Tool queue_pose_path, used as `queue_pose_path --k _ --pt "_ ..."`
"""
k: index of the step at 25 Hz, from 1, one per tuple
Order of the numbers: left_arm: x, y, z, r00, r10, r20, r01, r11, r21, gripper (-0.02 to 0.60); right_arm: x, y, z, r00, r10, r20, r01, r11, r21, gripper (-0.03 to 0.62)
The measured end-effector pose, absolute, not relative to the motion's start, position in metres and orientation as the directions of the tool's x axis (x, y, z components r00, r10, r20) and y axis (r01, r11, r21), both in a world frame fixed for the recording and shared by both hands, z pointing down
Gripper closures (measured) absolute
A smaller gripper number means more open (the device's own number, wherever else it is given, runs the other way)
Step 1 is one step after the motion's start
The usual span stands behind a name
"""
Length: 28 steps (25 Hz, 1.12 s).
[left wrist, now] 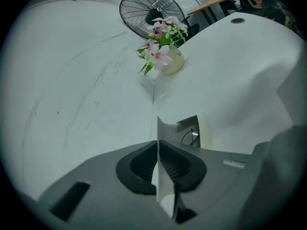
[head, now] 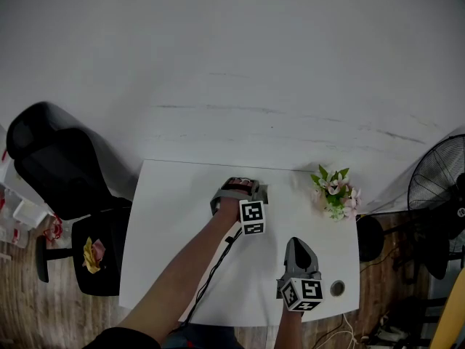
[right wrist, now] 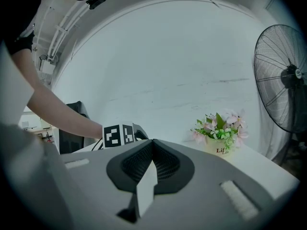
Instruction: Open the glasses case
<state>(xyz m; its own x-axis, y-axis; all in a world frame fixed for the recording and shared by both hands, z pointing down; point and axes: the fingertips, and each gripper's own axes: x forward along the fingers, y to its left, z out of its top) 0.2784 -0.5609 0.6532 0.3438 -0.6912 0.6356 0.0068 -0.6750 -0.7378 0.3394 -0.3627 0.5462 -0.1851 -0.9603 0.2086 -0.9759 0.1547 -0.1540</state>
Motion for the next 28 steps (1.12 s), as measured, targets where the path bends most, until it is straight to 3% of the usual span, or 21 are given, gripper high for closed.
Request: queue_pose_path --k 15,21,28 --pt "0.279 -0.57 0.648 0.371 -0.684 0.628 -0.044 -0.688 -0.724 0.56 0.349 -0.35 0.546 -0.15 -0.965 0.217 -0.982 0.12 -0.144 0.582" --pt "0.271 -0.556 0.615 0.456 -0.678 0.576 -0.239 -0.717 -0.655 0.554 0.34 -0.35 0.54 -0.161 -0.966 0.204 -0.98 0.132 -0.148 0.582" --pt "0.231 -0.529 0.552 0.569 -0.71 0.415 -0.623 -0.702 -0.346 0.548 0.332 -0.35 0.522 -0.167 -0.972 0.169 -0.98 0.144 -0.137 0.582"
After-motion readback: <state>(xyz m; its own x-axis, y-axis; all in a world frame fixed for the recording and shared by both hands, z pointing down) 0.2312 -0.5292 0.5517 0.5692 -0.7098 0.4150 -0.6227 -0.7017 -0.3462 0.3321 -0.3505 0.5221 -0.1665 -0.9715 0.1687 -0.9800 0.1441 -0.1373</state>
